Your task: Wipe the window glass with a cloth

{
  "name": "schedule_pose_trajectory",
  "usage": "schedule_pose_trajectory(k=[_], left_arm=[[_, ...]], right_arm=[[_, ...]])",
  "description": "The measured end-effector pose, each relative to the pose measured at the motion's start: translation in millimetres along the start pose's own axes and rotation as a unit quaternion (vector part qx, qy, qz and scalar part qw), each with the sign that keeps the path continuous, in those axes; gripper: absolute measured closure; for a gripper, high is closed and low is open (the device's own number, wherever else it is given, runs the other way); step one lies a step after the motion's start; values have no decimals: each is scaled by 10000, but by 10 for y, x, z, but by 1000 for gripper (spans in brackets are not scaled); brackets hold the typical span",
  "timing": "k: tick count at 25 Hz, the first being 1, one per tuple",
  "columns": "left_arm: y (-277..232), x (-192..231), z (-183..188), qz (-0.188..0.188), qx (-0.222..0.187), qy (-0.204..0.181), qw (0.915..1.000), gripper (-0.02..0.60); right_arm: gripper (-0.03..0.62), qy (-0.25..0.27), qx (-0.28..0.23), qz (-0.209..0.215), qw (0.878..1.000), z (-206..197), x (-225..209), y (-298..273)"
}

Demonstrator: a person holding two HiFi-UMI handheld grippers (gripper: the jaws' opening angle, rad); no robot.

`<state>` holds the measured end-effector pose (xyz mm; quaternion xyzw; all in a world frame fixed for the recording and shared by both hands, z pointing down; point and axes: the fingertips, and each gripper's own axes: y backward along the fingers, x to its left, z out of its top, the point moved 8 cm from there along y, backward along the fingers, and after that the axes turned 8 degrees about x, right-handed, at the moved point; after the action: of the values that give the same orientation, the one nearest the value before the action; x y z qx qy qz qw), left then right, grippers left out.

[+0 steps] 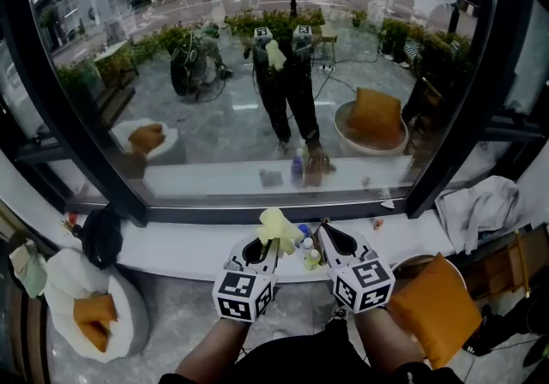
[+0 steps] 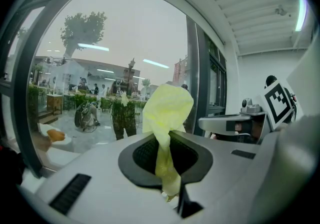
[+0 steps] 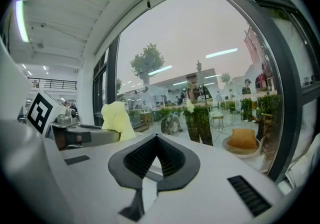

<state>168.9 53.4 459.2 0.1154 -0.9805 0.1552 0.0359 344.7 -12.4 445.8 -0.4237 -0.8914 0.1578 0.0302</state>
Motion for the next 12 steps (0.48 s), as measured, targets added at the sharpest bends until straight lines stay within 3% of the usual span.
schedule_pose_trajectory(k=[12], left_arm=[[71,-72,9,-56,-13,-38,10000,551]], right_arm=[[568,45,-2,-41,10000,9,46,99]])
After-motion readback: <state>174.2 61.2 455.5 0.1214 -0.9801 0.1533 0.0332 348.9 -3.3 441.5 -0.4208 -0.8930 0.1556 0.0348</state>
